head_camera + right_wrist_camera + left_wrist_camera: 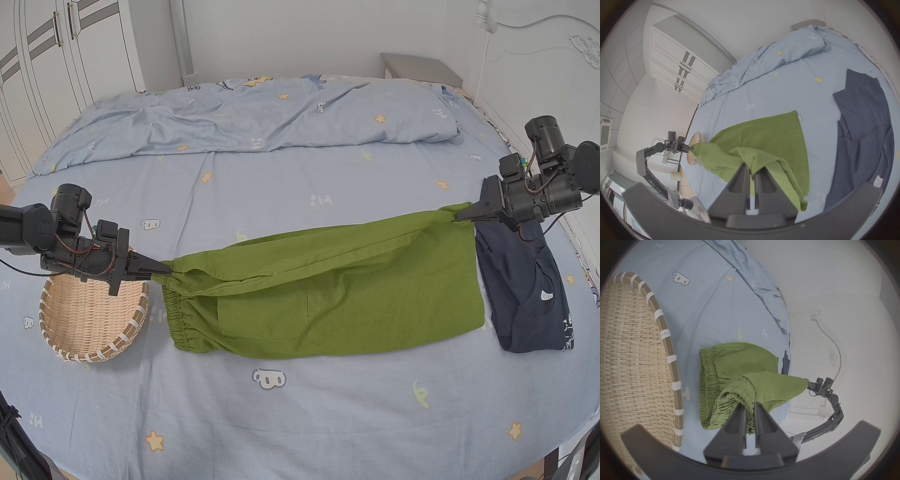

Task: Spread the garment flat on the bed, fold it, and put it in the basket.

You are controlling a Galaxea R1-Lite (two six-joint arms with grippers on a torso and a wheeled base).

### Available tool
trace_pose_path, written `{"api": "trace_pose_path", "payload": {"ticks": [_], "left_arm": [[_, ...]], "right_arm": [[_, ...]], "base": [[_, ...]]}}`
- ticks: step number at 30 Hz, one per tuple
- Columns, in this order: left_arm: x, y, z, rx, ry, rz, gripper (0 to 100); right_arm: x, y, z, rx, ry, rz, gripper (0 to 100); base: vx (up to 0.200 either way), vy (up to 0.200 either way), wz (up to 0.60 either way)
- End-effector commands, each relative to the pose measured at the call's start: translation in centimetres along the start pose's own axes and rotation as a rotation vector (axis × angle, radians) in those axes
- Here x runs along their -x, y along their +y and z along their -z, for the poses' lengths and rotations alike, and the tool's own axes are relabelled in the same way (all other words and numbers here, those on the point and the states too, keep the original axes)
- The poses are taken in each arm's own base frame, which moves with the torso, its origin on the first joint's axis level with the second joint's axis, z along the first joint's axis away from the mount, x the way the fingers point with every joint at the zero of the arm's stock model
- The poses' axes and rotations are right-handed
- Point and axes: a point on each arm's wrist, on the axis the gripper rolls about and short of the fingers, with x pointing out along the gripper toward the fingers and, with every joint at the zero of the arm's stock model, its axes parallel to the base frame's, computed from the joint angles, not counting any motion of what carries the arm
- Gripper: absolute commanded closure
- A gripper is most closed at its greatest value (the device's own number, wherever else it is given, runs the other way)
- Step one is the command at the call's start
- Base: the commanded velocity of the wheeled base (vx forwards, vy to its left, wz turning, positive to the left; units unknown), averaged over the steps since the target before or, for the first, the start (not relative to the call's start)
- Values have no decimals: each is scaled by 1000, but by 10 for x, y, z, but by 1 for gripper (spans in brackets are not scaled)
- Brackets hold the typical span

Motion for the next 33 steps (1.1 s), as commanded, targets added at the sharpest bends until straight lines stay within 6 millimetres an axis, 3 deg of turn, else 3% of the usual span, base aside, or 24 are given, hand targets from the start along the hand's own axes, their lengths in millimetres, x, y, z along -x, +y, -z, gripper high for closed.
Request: {"api": "trace_pose_path", "payload": {"ticks": [1,2,12,16,31,32,33], "left_arm": [[-5,7,-6,7,1,-2,100],[-7,9,-9,5,1,-2,100],[-6,5,-15,-20,-15,3,100],[-9,11,-18,-11,-12,-2,100],[-21,21,-20,1,12,-4,100],[-22,20,-20,-1,13,-3,0],[-22,20,-20,-2,12,-5,0]], "right_arm": [[-27,-21,-4,-22,26,9,100],[-32,-30,-9,-16,-3,14,100],[-33,-34,-25,51,-127,2,100],[-46,-43,-26,58,-134,3,100],[-65,-57,-22,53,-119,8,100],[-67,-58,-21,52,-116,9,100],[-69,-58,-21,51,-112,8,100]], "base": [[0,0,0],[0,0,0],[0,0,0],[0,0,0],[0,0,0],[0,0,0],[0,0,0]]}}
